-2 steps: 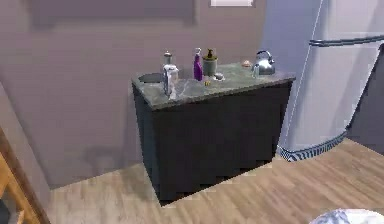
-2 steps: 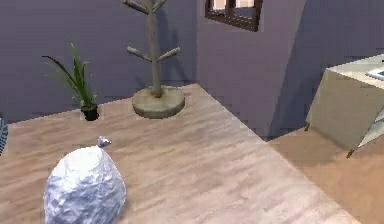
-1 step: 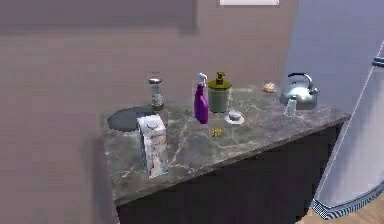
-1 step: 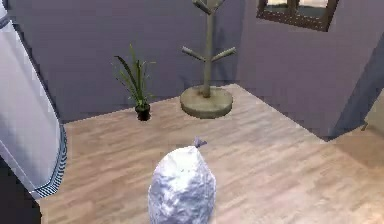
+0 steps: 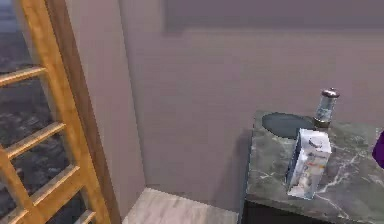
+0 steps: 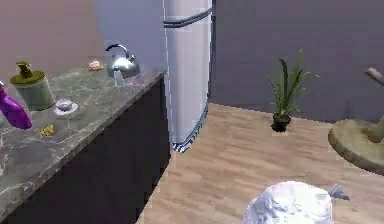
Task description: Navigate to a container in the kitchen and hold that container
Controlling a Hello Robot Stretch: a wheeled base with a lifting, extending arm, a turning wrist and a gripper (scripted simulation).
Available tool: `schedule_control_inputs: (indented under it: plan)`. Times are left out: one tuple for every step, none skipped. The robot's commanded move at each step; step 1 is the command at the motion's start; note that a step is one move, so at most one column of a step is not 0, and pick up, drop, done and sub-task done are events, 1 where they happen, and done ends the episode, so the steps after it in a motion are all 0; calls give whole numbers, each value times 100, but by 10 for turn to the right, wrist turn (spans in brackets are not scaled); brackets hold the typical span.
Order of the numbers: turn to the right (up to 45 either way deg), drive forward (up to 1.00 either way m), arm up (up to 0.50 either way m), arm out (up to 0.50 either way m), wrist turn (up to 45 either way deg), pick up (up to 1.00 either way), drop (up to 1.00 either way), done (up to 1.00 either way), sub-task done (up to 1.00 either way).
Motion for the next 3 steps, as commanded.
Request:
schedule_control_inputs:
  plan:
    - [-390,0,0,0,0,0,0,0,0]
    - [450,0,0,0,0,0,0,0,0]
    - [120,0,0,0,0,0,0,0,0]
